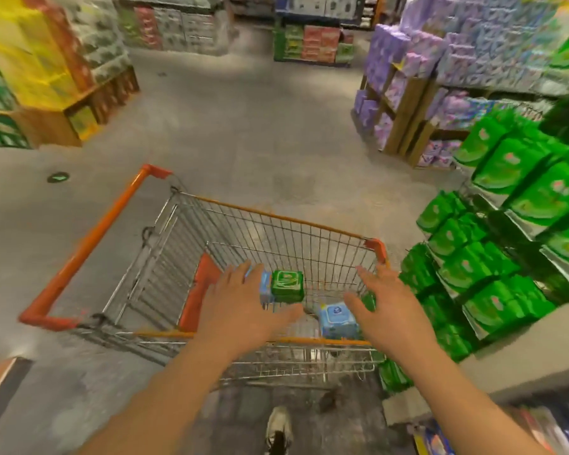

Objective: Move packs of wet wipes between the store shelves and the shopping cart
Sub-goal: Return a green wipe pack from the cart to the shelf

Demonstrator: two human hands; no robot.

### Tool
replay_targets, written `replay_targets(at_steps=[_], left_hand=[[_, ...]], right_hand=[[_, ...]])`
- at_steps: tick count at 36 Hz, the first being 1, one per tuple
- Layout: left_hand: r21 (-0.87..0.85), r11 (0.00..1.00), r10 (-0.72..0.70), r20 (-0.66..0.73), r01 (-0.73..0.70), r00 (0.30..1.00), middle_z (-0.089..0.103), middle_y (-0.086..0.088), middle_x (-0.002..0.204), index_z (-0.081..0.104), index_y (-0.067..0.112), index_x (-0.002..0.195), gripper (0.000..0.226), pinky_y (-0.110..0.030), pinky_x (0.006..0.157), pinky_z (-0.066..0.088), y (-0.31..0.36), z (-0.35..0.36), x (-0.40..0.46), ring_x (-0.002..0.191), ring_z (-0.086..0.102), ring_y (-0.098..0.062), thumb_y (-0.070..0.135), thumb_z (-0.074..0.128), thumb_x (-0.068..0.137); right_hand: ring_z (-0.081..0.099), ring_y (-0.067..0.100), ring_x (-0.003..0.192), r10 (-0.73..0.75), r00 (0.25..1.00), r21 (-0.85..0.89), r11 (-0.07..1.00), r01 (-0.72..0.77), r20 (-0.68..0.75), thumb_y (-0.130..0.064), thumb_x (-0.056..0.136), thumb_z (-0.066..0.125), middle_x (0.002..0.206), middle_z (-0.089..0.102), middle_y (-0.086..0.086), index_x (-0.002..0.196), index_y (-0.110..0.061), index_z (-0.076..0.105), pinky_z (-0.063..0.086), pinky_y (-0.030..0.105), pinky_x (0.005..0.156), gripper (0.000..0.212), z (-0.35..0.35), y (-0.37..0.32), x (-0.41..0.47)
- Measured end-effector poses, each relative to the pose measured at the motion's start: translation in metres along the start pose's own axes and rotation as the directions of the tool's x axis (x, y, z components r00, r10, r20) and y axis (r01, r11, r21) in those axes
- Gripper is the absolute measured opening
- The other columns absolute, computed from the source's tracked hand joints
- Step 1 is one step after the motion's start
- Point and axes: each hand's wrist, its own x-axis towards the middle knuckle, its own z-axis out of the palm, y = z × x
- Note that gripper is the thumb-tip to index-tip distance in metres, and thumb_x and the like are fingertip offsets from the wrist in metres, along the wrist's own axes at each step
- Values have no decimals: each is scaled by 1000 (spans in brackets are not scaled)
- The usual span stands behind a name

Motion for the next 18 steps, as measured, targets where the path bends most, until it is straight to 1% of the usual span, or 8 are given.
replay_targets(at_steps=[1, 2, 5, 7, 11, 15, 16, 18], left_hand=[[5, 1000, -15, 4, 14, 1000, 30, 1, 160, 29, 30, 152, 131, -48, 118, 29, -4, 0, 12, 147, 26, -24, 107, 8, 48], [13, 999, -30, 14, 30, 999, 29, 0, 161, 29, 29, 153, 129, -47, 119, 29, -7, -1, 23, 147, 26, -23, 107, 10, 51], [22, 999, -49, 44, 48, 998, 23, 0, 164, 25, 26, 155, 112, -41, 120, 23, -9, -5, 47, 149, 21, -21, 97, 34, 68], [11, 996, -87, 69, 86, 994, 22, 1, 164, 24, 27, 156, 110, -39, 119, 23, -10, -2, 76, 150, 20, -21, 93, 41, 71], [-12, 994, -109, 97, 111, 989, 23, 0, 164, 27, 25, 156, 108, -38, 120, 22, -16, 0, 99, 150, 20, -21, 89, 48, 71], [-16, 994, -105, 131, 108, 986, 30, 1, 160, 34, 29, 152, 86, -32, 119, 19, -20, 5, 123, 147, 25, -17, 75, 55, 82], [-17, 993, -111, 137, 114, 984, 30, 2, 160, 33, 30, 152, 86, -32, 119, 19, -23, 10, 128, 147, 25, -17, 76, 54, 82], [-8, 988, -153, 183, 157, 971, 25, 2, 163, 26, 32, 155, 97, -37, 120, 18, -32, 21, 139, 149, 22, -20, 86, 46, 77]], right_hand=[[18, 25, 155, -12, 1000, 5, 1000, 12, 10, -64, 97, 44, 168, 23, 7, 158, -29, 34, 21, 42, 125, 71, 3, -2, 15], [18, 26, 155, -23, 999, 8, 1000, 23, 28, -63, 97, 44, 168, 22, 8, 158, -29, 33, 20, 42, 125, 71, 7, -2, 30], [15, 25, 156, -41, 997, 19, 999, 39, 67, -61, 98, 45, 169, 19, 7, 159, -31, 29, 14, 40, 126, 69, 15, -4, 66], [12, 22, 157, -41, 992, 15, 999, 39, 119, -63, 99, 43, 169, 16, 3, 160, -35, 25, 12, 39, 125, 70, 23, 0, 102], [12, 21, 157, -72, 986, 16, 997, 71, 150, -63, 99, 42, 170, 15, 2, 160, -34, 24, 15, 41, 126, 70, 30, 5, 137], [11, 22, 157, -75, 972, 30, 997, 70, 221, -63, 99, 43, 170, 15, 2, 160, -35, 23, 16, 45, 127, 70, 46, 6, 176], [11, 23, 157, -75, 971, 38, 997, 69, 226, -63, 99, 43, 170, 15, 3, 160, -35, 23, 16, 45, 127, 70, 50, 7, 182], [13, 23, 157, -79, 968, 33, 997, 73, 238, -62, 99, 43, 169, 18, 5, 160, -35, 24, 16, 45, 126, 69, 58, 11, 195]])
